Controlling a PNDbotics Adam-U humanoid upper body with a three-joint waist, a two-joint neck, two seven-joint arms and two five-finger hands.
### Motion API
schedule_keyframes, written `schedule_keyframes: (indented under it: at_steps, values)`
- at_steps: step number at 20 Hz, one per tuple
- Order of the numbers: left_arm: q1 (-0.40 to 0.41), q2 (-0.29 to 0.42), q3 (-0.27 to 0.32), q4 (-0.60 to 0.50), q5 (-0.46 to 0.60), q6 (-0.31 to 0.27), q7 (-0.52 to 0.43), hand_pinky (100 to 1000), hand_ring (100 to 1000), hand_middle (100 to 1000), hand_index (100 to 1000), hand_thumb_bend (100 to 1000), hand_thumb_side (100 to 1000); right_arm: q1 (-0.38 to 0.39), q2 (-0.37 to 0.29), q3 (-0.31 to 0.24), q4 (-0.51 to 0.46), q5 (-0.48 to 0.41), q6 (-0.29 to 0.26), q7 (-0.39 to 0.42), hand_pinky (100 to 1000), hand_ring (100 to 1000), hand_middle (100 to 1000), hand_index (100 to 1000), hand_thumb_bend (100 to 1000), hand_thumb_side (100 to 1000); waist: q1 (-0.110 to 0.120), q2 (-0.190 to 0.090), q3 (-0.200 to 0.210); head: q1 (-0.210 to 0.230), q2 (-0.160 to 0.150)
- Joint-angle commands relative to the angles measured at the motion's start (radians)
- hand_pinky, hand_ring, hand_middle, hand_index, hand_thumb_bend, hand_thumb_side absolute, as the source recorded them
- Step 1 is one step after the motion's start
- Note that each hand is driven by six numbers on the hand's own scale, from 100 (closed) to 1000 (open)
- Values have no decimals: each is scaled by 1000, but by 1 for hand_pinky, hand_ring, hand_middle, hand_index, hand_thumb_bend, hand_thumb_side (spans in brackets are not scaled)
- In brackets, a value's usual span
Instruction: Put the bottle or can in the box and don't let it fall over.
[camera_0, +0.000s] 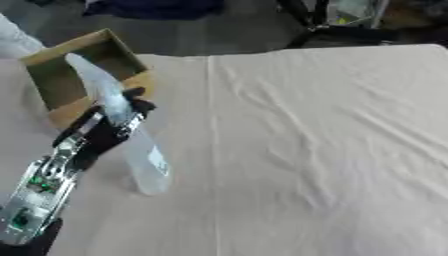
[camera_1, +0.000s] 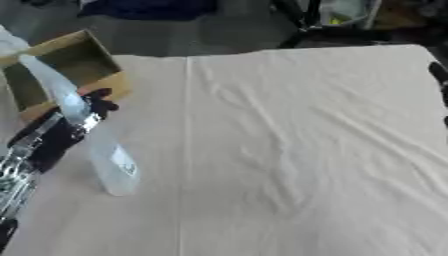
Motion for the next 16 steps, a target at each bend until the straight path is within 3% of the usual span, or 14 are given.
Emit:
schedule_keyframes:
  at_steps: [1,16]
  values:
    - [-14,12,0,0,-16,-3,-10,1000,1000,1000,737,100,605,-10,-28,-12,-23,-5,-1,-5,1000,1000,954,1000,100,470,-1,-12,-1,-2,-9]
    - [-5,11,-9,42,-70,-20,-54,1000,1000,1000,700,100,607,-12,-28,-12,-23,-5,0,-6,1000,1000,954,1000,100,470,0,-11,-3,-3,-10]
